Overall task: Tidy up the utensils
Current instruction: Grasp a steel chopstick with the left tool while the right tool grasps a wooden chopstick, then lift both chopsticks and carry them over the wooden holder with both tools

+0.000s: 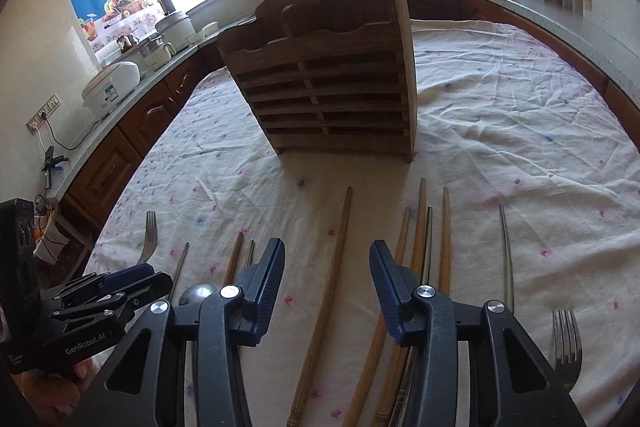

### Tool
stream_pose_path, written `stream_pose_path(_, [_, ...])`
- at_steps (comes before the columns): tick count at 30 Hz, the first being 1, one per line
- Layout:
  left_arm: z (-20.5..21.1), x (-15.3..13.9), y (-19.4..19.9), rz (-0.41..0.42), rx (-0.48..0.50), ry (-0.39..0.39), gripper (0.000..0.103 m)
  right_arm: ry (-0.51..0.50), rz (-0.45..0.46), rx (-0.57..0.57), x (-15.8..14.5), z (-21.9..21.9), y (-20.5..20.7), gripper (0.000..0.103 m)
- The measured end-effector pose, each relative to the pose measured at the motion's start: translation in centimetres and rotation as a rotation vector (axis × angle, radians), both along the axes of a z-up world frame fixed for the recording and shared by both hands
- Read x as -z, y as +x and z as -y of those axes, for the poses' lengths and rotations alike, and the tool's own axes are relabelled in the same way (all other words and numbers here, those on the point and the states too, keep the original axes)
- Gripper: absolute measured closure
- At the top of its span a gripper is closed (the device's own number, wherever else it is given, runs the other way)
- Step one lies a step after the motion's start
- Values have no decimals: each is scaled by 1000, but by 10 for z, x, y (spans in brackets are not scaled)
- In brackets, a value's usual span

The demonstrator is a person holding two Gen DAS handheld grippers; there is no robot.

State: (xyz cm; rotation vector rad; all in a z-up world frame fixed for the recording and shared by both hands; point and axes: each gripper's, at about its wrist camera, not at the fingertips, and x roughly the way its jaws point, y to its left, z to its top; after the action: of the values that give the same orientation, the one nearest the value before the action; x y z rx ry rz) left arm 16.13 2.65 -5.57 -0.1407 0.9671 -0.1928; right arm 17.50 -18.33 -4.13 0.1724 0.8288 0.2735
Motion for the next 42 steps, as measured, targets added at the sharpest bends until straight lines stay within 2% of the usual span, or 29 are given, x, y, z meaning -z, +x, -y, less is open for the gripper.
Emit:
stream_pose_path(10, [4, 7, 25, -32, 33, 17, 72, -48, -90, -5, 21, -8, 35, 74])
stream_pose_path(21, [20, 9, 33, 8, 98, 172, 92, -143, -85, -31, 19, -21, 46, 77])
stream_pose_path(23, [21, 9, 32, 19, 105, 182, 96, -160, -83, -26, 19, -21, 46, 85])
stream_pose_path(25, [23, 9, 31, 28, 108, 190, 97, -151, -84, -18, 20, -21, 47, 95])
stream_pose_path(32, [20, 5, 25, 25, 105, 163, 100, -42, -98, -24, 18, -6, 44, 97])
stream_pose_path(42, [14, -3, 9, 19, 118, 173, 100, -13, -38, -55, -2, -14, 22, 97])
